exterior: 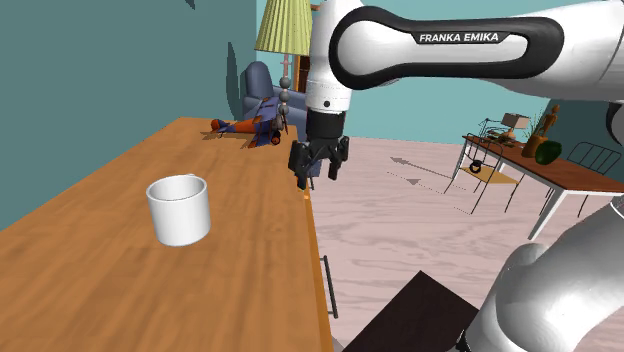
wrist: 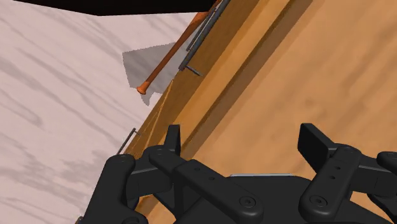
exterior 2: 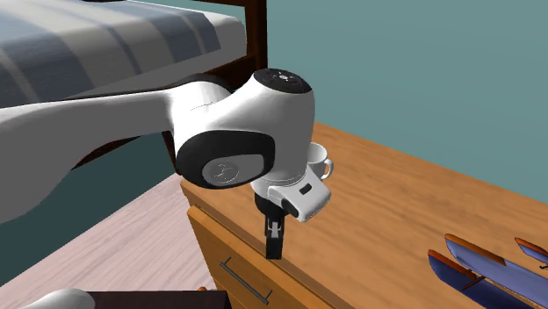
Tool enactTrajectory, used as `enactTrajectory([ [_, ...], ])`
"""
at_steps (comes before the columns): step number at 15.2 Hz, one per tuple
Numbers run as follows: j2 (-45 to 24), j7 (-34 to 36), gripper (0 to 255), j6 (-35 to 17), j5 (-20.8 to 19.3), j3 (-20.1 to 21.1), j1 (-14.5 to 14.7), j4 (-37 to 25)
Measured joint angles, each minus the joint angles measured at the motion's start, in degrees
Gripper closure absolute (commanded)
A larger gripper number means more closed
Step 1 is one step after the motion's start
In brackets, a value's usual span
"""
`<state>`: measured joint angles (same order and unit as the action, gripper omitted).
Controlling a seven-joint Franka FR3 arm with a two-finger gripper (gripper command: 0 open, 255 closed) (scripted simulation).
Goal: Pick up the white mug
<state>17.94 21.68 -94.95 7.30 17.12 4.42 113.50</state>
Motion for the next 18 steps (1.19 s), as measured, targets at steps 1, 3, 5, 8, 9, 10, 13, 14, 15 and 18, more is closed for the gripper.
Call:
enactTrajectory([
  [1,-1.9,1.3,0,0.2,-0.4,0.9,0.2,-2.2],
  [3,-5.6,4.0,0,0.7,-1.2,2.7,0.7,-6.6],
  [5,-9.7,6.7,0,0.7,-2.5,4.4,1.3,-10.7],
  [8,-15.5,11.0,0,1.6,-4.7,6.9,2.8,-17.3],
  [9,-17.9,12.2,0,1.9,-5.8,7.5,3.3,-19.8],
  [10,-20.4,13.9,0,2.6,-6.9,8.3,4.1,-22.9],
  [13,-28.9,17.9,0,5.4,-11.0,9.8,6.9,-33.5],
  [14,-31.5,19.2,0,6.4,-12.3,10.2,8.2,-36.8],
  [15,-34.4,20.4,0,7.8,-13.8,10.5,9.7,-40.9],
  [18,-43.0,23.1,0,12.6,-17.9,10.6,14.7,-53.7],
])
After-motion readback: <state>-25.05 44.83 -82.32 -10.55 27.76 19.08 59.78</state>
